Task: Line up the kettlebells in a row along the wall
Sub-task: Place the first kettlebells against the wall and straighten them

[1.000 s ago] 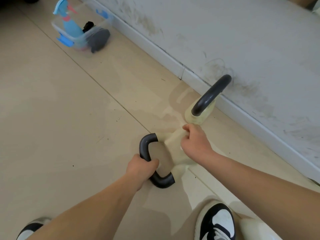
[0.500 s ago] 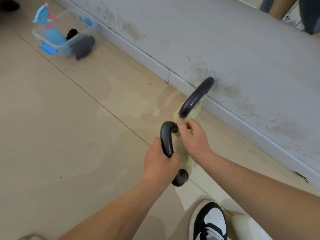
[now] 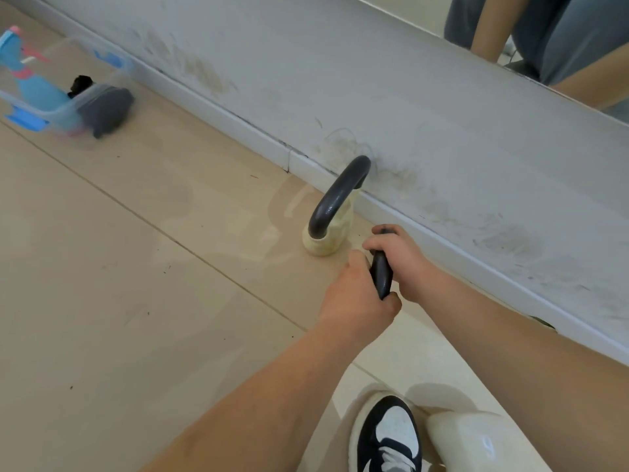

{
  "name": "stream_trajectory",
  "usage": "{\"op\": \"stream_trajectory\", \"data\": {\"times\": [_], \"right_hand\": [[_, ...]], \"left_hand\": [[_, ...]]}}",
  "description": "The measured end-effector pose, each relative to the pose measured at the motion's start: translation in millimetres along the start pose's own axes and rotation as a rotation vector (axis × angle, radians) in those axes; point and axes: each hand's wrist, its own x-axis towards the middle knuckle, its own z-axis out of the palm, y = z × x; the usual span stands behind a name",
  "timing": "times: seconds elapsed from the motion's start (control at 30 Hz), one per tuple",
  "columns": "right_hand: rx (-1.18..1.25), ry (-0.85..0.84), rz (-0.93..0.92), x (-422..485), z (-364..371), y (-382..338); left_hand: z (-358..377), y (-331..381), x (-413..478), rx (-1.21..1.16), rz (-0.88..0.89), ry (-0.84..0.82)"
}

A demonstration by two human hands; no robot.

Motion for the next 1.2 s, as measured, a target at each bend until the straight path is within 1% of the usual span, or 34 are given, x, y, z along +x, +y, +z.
{"op": "stream_trajectory", "data": {"times": [0.07,0.1,0.13,0.17,0.23,0.27,0.33,0.37,0.43,0.53,0.7,0.83,0.93,1.07,1.2], "right_hand": [[0.014,0.007,0.066,0,-11,6],[0.004,-0.014,0.103,-1,-16,8],[-0.022,-0.049,0.13,-2,-19,11],[-0.057,-0.088,0.148,-3,-19,12],[-0.116,-0.137,0.159,-5,-18,15],[-0.112,-0.137,0.165,-5,-16,15],[-0.052,-0.109,0.173,-7,-12,16],[-0.016,-0.086,0.17,-7,-10,16],[0.034,-0.041,0.154,-7,-7,15],[0.07,-0.002,0.151,-4,-4,15],[0.144,0.02,0.156,3,-2,11],[0.219,0.091,0.135,28,-4,-11],[0.211,0.107,0.126,46,-7,-34],[0.182,0.109,0.139,60,-5,-53],[0.21,0.099,0.157,58,0,-55]], "left_hand": [[12,-7,-5,0.162,0.035,-0.043],[19,-15,-10,0.267,0.043,-0.037],[26,-24,-16,0.315,0.032,-0.005],[32,-32,-21,0.292,-0.012,0.033],[38,-39,-26,0.101,-0.181,0.069],[38,-37,-26,-0.024,-0.268,0.05],[40,-32,-24,-0.266,-0.333,-0.047],[42,-31,-23,-0.355,-0.326,-0.073],[45,-29,-22,-0.401,-0.307,-0.063],[48,-30,-19,-0.345,-0.292,-0.029],[44,-35,-7,-0.292,-0.275,-0.07],[30,-27,32,-0.245,-0.173,-0.056],[22,-17,60,-0.264,-0.131,-0.079],[18,-10,84,-0.193,-0.109,-0.074],[2,-14,92,-0.145,-0.073,-0.167]]}}
